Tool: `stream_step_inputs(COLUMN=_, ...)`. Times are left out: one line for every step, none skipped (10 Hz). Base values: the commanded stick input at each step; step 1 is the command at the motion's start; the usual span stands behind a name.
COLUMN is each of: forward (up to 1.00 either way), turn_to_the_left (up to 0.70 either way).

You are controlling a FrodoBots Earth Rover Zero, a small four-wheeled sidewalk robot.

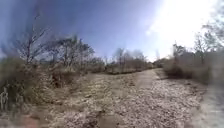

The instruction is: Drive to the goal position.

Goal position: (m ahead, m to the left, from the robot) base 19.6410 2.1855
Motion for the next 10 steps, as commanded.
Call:
stream_step_inputs(forward=0.70, turn_to_the_left=0.00)
stream_step_inputs(forward=0.70, turn_to_the_left=0.00)
stream_step_inputs(forward=0.70, turn_to_the_left=0.00)
stream_step_inputs(forward=0.70, turn_to_the_left=0.01)
stream_step_inputs(forward=0.70, turn_to_the_left=0.02)
stream_step_inputs(forward=0.70, turn_to_the_left=0.03)
stream_step_inputs(forward=0.70, turn_to_the_left=0.12)
stream_step_inputs(forward=0.70, turn_to_the_left=0.16)
stream_step_inputs(forward=0.70, turn_to_the_left=0.14)
stream_step_inputs(forward=0.70, turn_to_the_left=0.11)
